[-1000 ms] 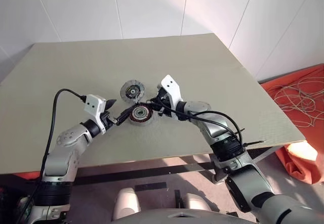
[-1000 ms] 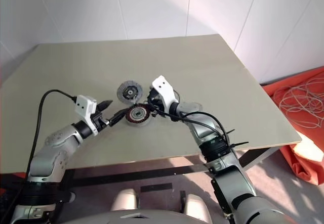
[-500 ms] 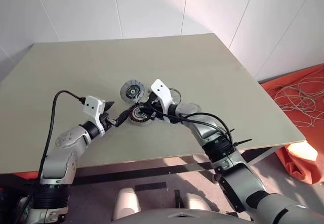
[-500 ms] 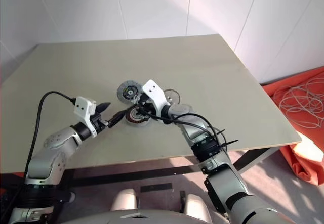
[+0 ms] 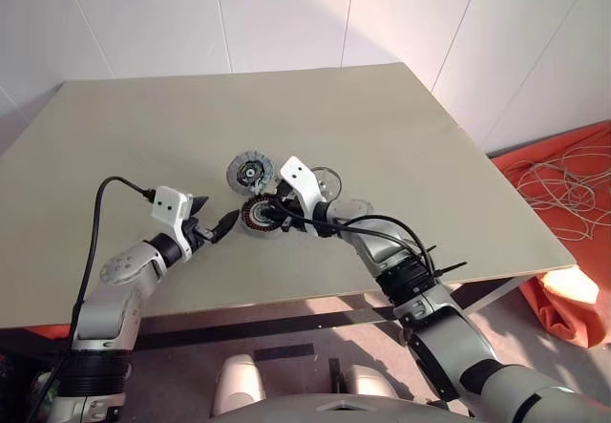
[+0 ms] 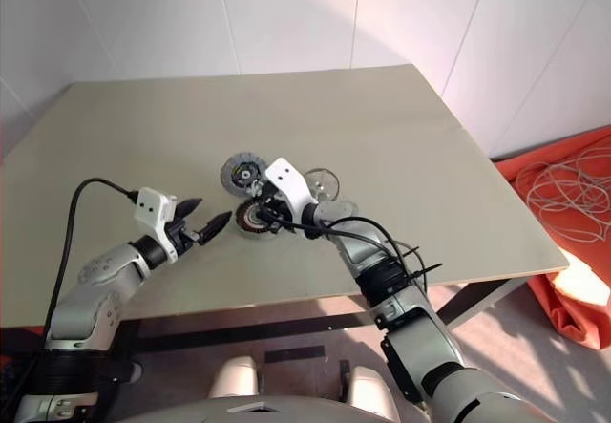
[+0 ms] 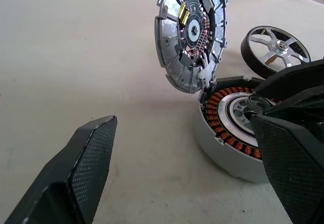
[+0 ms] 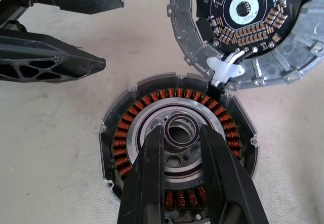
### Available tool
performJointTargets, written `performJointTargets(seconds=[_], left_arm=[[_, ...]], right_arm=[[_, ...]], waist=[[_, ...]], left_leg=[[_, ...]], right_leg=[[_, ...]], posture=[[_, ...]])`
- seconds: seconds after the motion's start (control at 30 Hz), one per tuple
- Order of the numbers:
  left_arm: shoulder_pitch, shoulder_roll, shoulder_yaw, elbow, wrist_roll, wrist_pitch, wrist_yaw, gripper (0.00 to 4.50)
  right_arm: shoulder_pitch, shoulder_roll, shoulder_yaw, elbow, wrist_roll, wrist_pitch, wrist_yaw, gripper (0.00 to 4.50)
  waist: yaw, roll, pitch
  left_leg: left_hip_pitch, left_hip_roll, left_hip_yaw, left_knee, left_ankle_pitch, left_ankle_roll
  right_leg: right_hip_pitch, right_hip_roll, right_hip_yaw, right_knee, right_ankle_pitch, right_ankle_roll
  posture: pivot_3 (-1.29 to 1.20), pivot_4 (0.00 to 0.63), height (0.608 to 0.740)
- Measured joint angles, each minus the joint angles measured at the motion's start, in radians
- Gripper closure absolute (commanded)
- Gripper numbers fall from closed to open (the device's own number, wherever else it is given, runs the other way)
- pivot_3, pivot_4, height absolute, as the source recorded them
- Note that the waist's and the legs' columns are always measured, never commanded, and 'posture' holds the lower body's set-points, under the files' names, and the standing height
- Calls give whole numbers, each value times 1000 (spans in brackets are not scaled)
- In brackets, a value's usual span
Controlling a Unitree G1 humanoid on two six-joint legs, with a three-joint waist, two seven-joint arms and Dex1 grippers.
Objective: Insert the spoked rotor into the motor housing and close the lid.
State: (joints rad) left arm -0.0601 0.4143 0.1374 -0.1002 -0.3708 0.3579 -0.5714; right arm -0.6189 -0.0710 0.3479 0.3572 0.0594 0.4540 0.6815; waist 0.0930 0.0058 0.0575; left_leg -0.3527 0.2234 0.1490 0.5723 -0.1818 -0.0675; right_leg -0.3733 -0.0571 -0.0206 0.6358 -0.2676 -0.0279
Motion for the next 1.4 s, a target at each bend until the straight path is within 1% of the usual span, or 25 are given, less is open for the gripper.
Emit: performJointTargets(seconds=[0.43,0.77,1.1,1.17,1.2,1.27,1.4], left_arm=[[-2,-1,0,170,27,-146,-58,0],[-5,-1,0,219,35,-197,-79,0],[-17,-1,0,241,37,-206,-87,0],[-19,-1,0,242,38,-206,-87,0],[-20,-1,0,242,38,-206,-88,0],[-21,-1,0,243,38,-206,-88,0],[-25,-1,0,243,38,-206,-88,0]], right_arm=[[-2,5,-1,19,-5,-13,7,3768],[-1,5,0,19,-7,-11,24,3768],[-1,6,0,19,-19,-18,22,3768],[-1,5,0,19,-19,-17,30,3056],[-1,5,0,19,-19,-17,33,2833],[-1,7,0,19,-19,-19,37,2237],[-1,9,0,19,-32,-36,25,794]], waist=[[0,0,0],[0,0,0],[1,0,0],[1,0,0],[1,0,0],[1,0,0],[1,0,0]], left_leg=[[0,0,0,0,0,0],[0,0,0,0,0,0],[0,0,0,0,0,0],[0,0,0,0,0,0],[0,0,0,0,0,0],[0,0,0,0,0,0],[0,0,0,0,0,0]], right_leg=[[0,0,0,0,0,0],[0,0,0,0,0,0],[0,0,0,0,0,0],[0,0,0,0,0,0],[0,0,0,0,0,0],[0,0,0,0,0,0],[0,0,0,0,0,0]], posture=[[0,0,740],[0,0,740],[0,0,740],[0,0,740],[0,0,740],[0,0,740],[0,0,740]])
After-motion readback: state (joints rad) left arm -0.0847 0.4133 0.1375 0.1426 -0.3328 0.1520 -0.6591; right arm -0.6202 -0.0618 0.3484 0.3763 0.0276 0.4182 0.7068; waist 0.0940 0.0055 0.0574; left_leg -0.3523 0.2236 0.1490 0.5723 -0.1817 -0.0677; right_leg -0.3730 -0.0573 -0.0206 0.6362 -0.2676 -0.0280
